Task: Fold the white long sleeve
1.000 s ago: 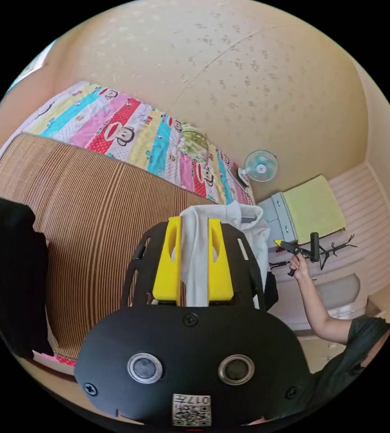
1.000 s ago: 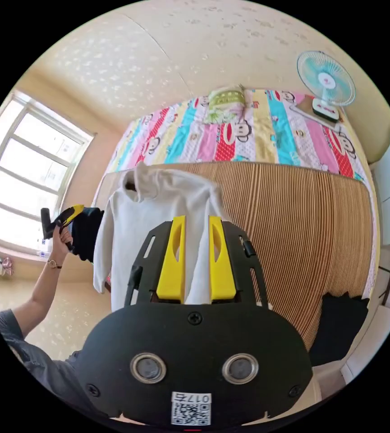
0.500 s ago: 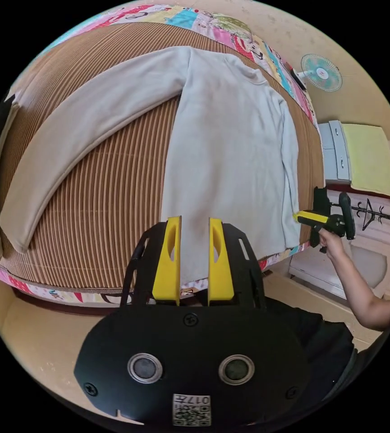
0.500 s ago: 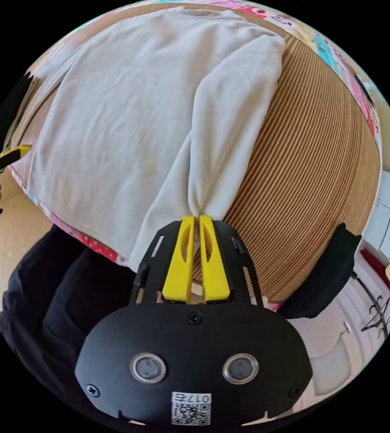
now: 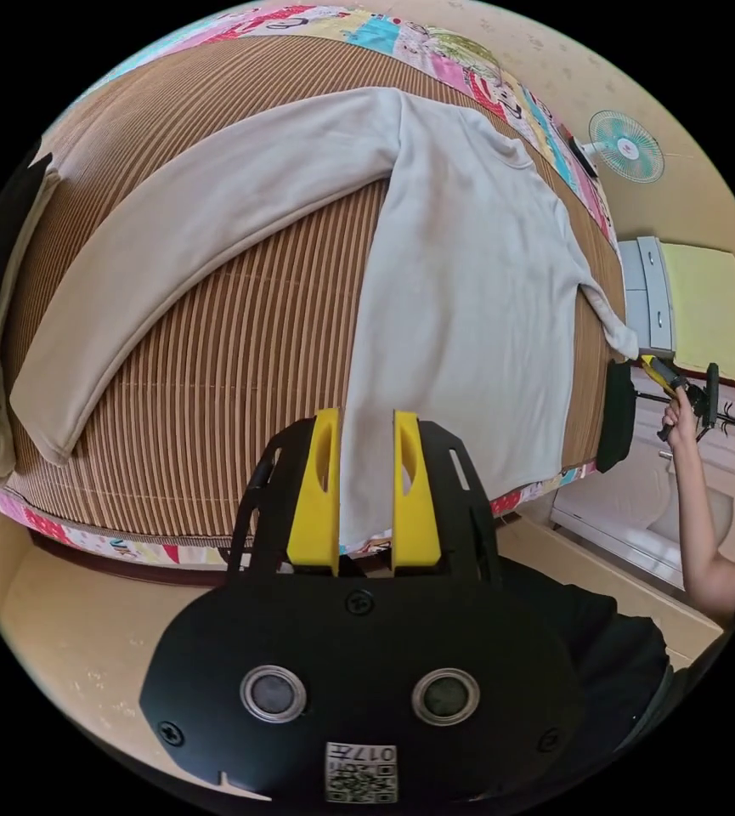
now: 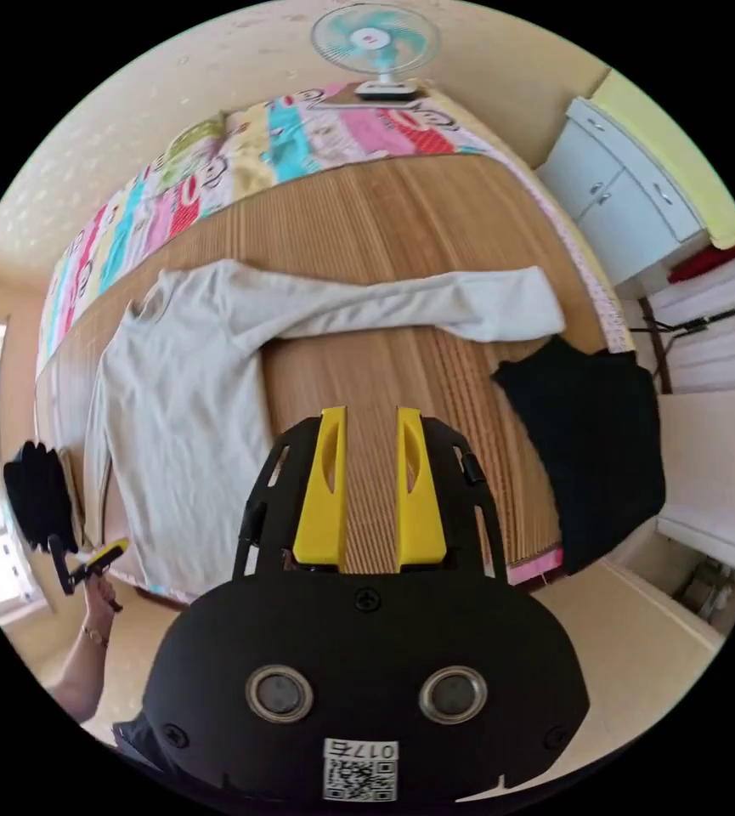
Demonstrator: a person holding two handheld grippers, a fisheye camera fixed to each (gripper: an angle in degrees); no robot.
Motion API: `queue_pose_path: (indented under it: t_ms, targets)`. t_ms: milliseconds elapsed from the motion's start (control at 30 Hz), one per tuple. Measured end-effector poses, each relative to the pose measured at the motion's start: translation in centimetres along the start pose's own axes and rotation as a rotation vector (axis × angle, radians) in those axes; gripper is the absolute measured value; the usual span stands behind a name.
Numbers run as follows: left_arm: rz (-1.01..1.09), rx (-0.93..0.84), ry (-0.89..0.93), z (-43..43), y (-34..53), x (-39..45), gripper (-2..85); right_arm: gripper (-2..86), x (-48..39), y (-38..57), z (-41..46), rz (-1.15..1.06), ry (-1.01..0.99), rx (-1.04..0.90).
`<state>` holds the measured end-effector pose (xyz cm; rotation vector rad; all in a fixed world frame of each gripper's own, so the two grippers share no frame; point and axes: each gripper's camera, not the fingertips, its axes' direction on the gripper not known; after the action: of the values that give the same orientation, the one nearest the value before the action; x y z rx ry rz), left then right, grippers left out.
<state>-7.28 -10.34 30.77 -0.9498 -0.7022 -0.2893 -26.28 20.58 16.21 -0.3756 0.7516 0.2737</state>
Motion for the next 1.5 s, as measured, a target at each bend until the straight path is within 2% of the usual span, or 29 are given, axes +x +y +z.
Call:
queue_pose_path:
  t_ms: [133, 233, 300, 367, 433, 500, 600, 733, 800, 933, 967, 1033, 1100, 1133, 1200, 1233, 1300, 1333, 1367, 1400, 1500]
  targets:
    - [0.053, -0.074, -0.068, 0.4, -0.6, -0.7, 5.1, 8.4, -7.9, 3.7, 6.5, -0.270, -0.004, -0.208]
    - [0.056, -0.143, -0.082, -1.0, 0.3, -1.8, 2.2, 7.1, -9.1, 8.5, 10.0, -0.313, 0.054, -0.379]
    - [-0.030, -0.246, -0.129, -1.9, 1.6, -3.6, 1.9, 6.3, -8.2, 11.6, 9.1, -0.314, 0.069, -0.319]
    - [-0.146, -0.238, -0.092, -3.3, 3.1, -5.9, 2.8, 5.3, -6.8, 13.6, 8.2, -0.309, 0.023, -0.356]
    - [-0.344, -0.139, 0.031, -5.6, 5.1, -9.9, 4.3, 3.5, -4.2, 15.1, 7.2, -0.233, -0.064, -0.450]
    - [-0.632, 0.166, 0.390, -8.7, 8.6, -16.6, 7.8, 2.3, -2.1, 16.0, 6.4, -0.183, -0.114, -0.472]
    - [-0.916, 0.515, 0.761, -9.3, 11.5, -23.6, 12.6, 1.2, 0.9, 16.7, 5.1, -0.133, -0.185, -0.459]
    - [-1.138, 0.712, 0.900, -9.2, 10.6, -27.5, 16.0, 0.6, 4.6, 16.0, 4.0, -0.005, -0.259, -0.513]
    - [-1.178, 0.761, 0.924, -9.4, 8.5, -28.7, 13.4, 0.5, 5.4, 16.0, 3.2, -0.009, -0.250, -0.528]
    - [-1.325, 0.712, 0.869, -9.8, 7.2, -29.0, 4.7, 0.4, 6.0, 16.5, 1.0, -0.089, -0.190, -0.525]
    - [-1.317, 0.752, 0.859, -11.6, 7.0, -27.9, 4.3, 0.4, 6.2, 16.6, 0.7, -0.095, -0.184, -0.525]
    - [-1.044, 0.869, 0.751, -17.9, 5.2, -24.6, 4.1, 0.4, 6.8, 16.9, -0.4, -0.095, -0.167, -0.530]
    - [-0.645, 0.939, 0.385, -27.8, 2.7, -15.0, 4.0, 0.4, 7.4, 17.3, -1.2, -0.085, -0.159, -0.526]
    - [-0.556, 0.964, 0.299, -29.6, 2.2, -11.8, 4.1, 0.3, 7.8, 17.5, -1.6, -0.076, -0.154, -0.523]
    - [-0.206, 1.034, 0.075, -32.2, 0.1, 0.9, 4.3, 0.3, 8.3, 17.9, -2.3, -0.067, -0.147, -0.517]
    - [-0.122, 1.032, 0.050, -31.8, -0.7, 3.9, 4.4, 0.4, 8.7, 18.2, -2.7, -0.066, -0.144, -0.515]
    - [0.240, 0.893, 0.039, -27.1, -4.3, 14.8, 7.6, 0.4, 9.2, 18.6, -3.5, -0.067, -0.146, -0.509]
    - [0.336, 0.818, 0.060, -25.4, -5.3, 17.1, 9.3, 0.4, 9.7, 19.0, -4.0, -0.069, -0.155, -0.502]
    - [0.522, 0.633, 0.096, -21.2, -7.0, 21.4, 11.6, 0.4, 10.0, 19.2, -4.3, -0.069, -0.163, -0.498]
    - [0.614, 0.478, 0.095, -16.7, -8.0, 24.3, 13.0, 0.4, 10.6, 19.6, -4.9, -0.065, -0.184, -0.489]
    - [0.472, 0.363, 0.057, -8.4, -8.0, 24.6, 10.4, 0.5, 12.8, 20.6, -6.0, -0.035, -0.275, -0.472]
